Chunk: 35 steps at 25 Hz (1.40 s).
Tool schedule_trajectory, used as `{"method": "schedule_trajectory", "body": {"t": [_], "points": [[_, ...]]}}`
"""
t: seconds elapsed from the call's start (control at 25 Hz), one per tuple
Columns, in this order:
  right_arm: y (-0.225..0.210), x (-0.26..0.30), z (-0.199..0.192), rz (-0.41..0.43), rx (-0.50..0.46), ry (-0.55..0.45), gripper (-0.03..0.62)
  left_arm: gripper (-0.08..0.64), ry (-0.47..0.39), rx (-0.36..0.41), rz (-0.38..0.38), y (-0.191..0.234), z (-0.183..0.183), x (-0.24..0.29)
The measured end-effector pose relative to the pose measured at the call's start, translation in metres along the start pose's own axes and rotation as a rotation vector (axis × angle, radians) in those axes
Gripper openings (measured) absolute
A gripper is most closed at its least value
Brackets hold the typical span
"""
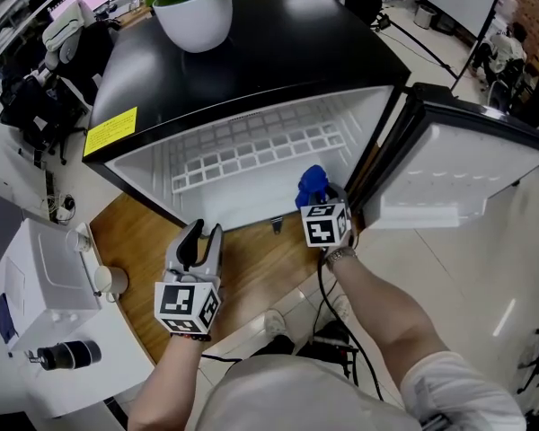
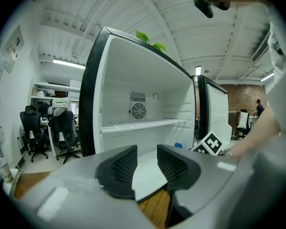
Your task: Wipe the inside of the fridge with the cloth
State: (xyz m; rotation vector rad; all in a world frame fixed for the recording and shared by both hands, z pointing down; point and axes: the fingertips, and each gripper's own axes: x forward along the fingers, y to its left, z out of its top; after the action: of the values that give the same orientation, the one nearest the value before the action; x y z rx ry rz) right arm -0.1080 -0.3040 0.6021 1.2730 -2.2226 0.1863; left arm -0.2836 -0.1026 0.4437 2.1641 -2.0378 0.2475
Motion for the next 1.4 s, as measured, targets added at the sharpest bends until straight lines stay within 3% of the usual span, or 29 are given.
{"method": "schedule_trajectory", "body": {"t": [0.36,0.68,0.88,1.12,1.4], "points": [[0.003,-0.017,0.014,0.046,0.060,-0.047,0.072,0.133,0.006,0.022,-0.063,-0.018,0.007,0.013],[0.017,-0.062,0.047,0.161,0.033,-0.158,0.072,0.144,0.038,0.054,-0.209,-0.044,0.011,0.040],[0.036,-0.098,0.059,0.316,-0.017,-0.218,0.072,0.161,0.070,0.084,-0.335,-0.063,0.012,0.056],[0.061,-0.148,0.072,0.564,-0.087,-0.287,0.072,0.176,0.102,0.114,-0.557,-0.100,0.010,0.061],[0.080,-0.196,0.070,0.792,-0.174,-0.277,0.072,0.213,0.142,0.108,-0.794,-0.134,0.010,0.041]]}}
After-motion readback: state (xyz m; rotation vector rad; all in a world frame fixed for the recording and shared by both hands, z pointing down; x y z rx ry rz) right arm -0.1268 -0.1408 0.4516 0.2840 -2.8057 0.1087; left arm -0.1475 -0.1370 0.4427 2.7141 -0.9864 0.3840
